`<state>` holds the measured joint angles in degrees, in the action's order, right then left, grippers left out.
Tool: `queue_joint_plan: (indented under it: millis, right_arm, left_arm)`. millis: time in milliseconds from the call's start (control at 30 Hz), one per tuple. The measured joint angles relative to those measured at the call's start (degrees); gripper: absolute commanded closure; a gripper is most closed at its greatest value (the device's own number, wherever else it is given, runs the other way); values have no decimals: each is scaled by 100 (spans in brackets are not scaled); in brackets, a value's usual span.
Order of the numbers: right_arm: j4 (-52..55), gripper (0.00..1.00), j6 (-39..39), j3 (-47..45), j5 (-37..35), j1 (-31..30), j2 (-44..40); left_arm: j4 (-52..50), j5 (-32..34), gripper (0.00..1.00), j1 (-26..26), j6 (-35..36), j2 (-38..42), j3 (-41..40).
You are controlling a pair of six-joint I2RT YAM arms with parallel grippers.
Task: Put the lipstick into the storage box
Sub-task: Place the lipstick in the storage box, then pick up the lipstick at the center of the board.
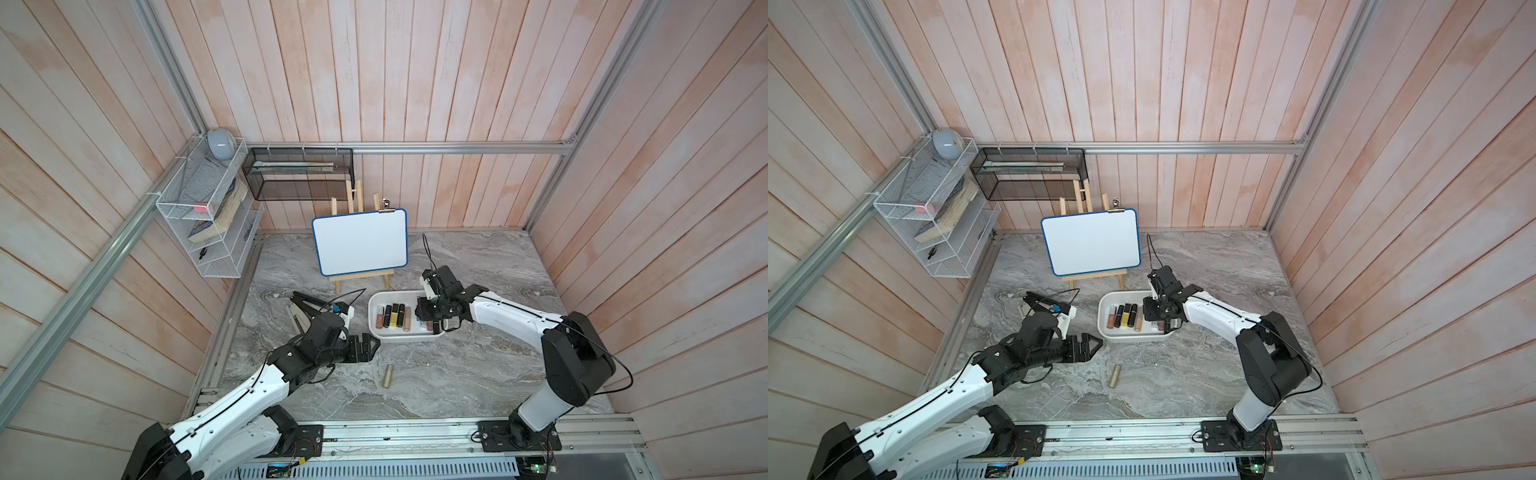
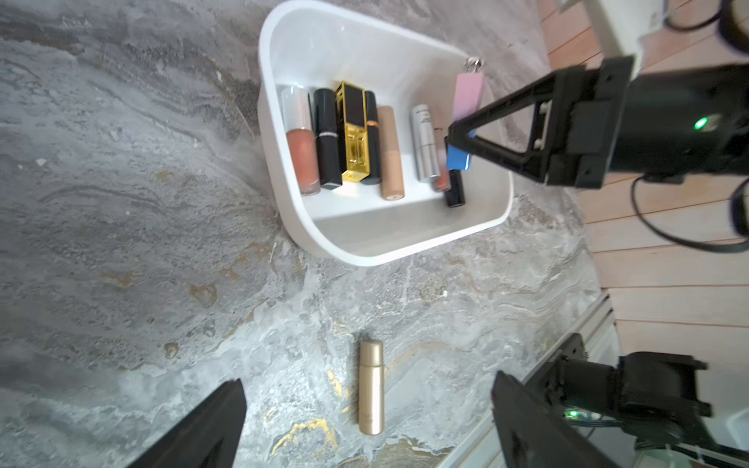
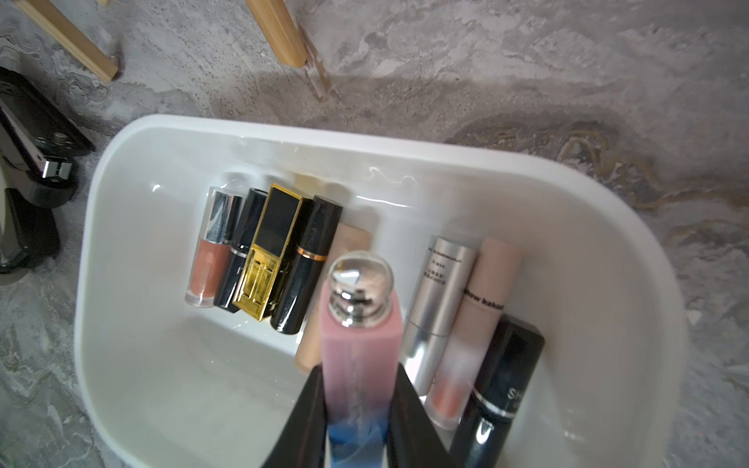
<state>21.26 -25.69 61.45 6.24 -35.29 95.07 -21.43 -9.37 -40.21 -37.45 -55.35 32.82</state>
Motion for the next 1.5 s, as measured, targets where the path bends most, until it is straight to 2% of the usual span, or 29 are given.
queue_joint_plan:
  millis: [233,500,667,1167,1367,1500]
  right_arm:
    - [-17,82,96,140,2,48,407]
    - [-42,75,136,184,11,52,590]
    - [-63,72,133,186,39,52,612]
    - [-155,66,129,186,136,61,610]
    - [-146,64,70,181,140,61,350]
    - [-168,63,31,149,186,61,-190]
  left_arm:
    - [-87,560,0,-531,129,-503,142]
    - [-74,841,0,-931,275,-787,223]
    - [-90,1078,0,-1202,345,-1226,422]
    - [-90,1390,0,-1624,446,-1661,621]
    - [-116,1443,0,-1687,452,-1797,669]
    - [-151,1504,5,-1729,468,-1871,710]
